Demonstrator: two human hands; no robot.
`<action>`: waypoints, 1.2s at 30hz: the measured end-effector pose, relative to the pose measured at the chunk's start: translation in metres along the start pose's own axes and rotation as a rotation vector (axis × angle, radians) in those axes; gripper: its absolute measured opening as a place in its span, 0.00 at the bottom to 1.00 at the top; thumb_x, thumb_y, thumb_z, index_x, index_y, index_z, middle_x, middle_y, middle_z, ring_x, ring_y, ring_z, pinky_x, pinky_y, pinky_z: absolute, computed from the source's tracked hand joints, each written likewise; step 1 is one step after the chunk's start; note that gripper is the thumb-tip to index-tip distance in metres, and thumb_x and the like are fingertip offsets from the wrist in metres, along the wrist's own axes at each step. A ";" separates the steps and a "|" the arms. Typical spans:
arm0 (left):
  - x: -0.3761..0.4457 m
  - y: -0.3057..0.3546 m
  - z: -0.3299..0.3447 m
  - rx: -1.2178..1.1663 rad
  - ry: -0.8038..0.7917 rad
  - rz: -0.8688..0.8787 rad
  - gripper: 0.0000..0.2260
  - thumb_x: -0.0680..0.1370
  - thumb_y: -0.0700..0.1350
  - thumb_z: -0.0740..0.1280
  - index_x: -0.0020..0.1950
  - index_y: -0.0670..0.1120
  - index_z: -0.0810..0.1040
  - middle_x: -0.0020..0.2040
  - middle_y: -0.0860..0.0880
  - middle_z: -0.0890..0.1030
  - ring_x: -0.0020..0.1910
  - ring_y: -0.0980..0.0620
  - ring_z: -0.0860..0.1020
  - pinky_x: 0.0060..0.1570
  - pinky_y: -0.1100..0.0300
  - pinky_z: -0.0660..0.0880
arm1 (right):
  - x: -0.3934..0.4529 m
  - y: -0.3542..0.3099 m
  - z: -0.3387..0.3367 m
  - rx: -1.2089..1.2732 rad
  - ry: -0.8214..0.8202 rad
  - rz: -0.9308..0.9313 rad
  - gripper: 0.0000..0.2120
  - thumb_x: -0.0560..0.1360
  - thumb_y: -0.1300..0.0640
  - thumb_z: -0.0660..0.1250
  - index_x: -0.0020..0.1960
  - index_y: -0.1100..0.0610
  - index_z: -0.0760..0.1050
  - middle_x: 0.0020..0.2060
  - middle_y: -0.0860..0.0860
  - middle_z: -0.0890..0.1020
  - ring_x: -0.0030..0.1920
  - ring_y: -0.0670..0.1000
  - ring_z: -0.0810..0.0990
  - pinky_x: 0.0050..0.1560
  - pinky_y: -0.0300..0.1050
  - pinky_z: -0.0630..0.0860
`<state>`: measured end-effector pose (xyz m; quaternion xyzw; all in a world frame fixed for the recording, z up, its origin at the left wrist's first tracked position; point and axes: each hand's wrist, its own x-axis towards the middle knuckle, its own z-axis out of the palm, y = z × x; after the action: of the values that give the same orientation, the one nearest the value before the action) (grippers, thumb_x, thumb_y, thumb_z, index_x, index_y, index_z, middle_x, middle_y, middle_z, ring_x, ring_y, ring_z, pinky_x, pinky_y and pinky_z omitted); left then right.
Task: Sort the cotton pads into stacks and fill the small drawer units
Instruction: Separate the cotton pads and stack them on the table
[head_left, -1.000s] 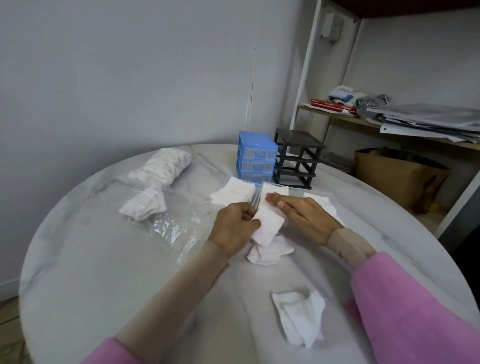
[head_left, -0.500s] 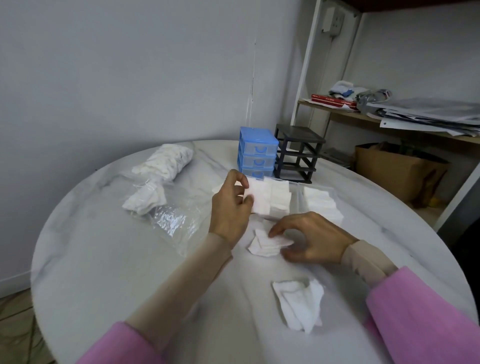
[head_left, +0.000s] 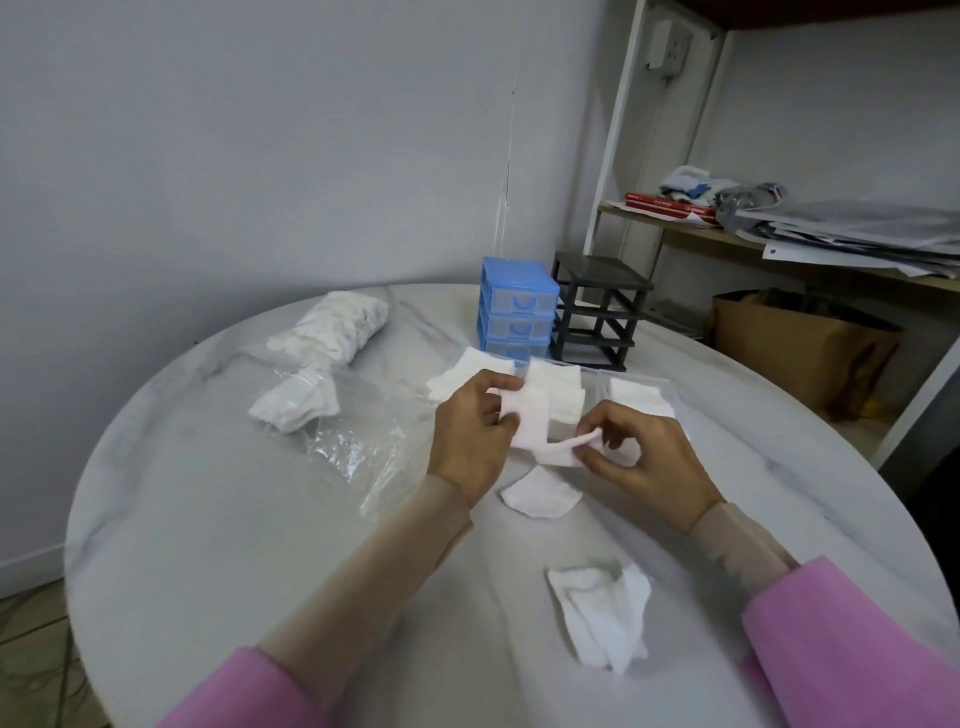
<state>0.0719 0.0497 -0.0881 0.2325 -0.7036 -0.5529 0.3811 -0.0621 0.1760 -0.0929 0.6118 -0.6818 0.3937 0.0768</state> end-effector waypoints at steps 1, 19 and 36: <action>0.001 -0.001 0.000 -0.017 0.009 -0.019 0.15 0.74 0.28 0.62 0.54 0.46 0.74 0.41 0.43 0.76 0.38 0.50 0.73 0.39 0.68 0.71 | 0.000 0.000 0.001 -0.013 0.050 -0.021 0.03 0.69 0.58 0.68 0.42 0.56 0.77 0.35 0.41 0.78 0.38 0.40 0.74 0.40 0.29 0.69; -0.009 0.002 0.011 -0.299 -0.193 -0.249 0.13 0.77 0.29 0.60 0.61 0.32 0.73 0.56 0.36 0.78 0.37 0.57 0.79 0.35 0.70 0.77 | 0.000 -0.012 0.006 -0.342 0.411 -0.342 0.02 0.66 0.69 0.69 0.37 0.64 0.77 0.32 0.55 0.77 0.35 0.47 0.70 0.38 0.36 0.69; -0.011 0.013 0.014 -0.457 -0.300 -0.334 0.12 0.78 0.32 0.57 0.47 0.44 0.78 0.42 0.47 0.81 0.38 0.55 0.81 0.39 0.66 0.79 | -0.003 -0.012 0.014 -0.345 0.324 -0.314 0.03 0.66 0.66 0.70 0.40 0.64 0.78 0.33 0.54 0.77 0.36 0.48 0.71 0.37 0.38 0.71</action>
<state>0.0686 0.0702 -0.0798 0.1692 -0.5617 -0.7795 0.2195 -0.0458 0.1701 -0.0986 0.6169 -0.6143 0.3478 0.3480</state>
